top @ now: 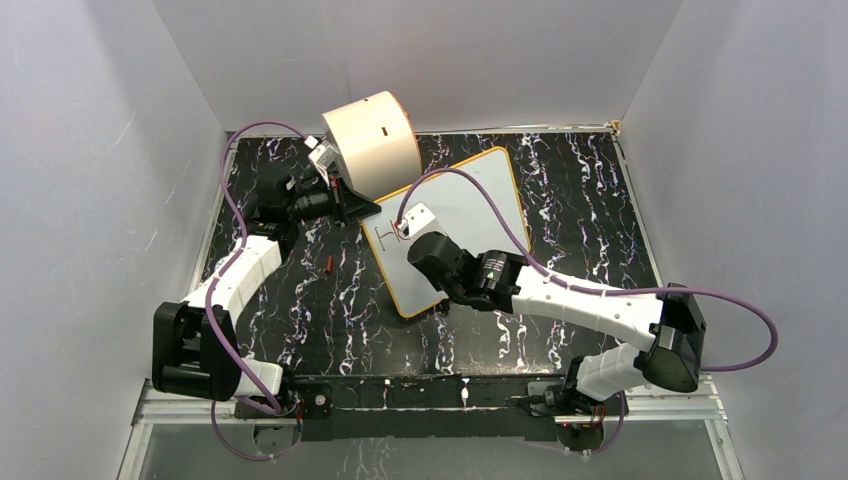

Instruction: Write a sentence on the whiteboard

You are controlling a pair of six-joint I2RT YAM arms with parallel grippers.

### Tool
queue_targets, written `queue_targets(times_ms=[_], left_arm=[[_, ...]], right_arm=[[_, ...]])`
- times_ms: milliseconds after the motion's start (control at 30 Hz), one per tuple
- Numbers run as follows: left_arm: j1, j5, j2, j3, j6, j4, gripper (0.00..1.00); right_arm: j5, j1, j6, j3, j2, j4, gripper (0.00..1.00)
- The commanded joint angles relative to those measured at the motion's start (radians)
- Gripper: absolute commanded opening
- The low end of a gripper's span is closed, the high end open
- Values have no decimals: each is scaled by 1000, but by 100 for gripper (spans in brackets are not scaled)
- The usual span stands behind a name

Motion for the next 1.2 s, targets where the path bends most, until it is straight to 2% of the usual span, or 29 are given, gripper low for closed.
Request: queue_targets(times_ms=[0, 367, 1167], left_arm=[[-27, 8, 19, 5, 53, -57, 0], [-27, 9, 22, 7, 57, -62, 0], [-27, 12, 19, 8, 57, -61, 0]], right_arm=[[30, -7, -26, -29, -90, 162, 0], [94, -12, -94, -56, -109, 314, 0], [53, -32, -107, -33, -44, 342, 0]])
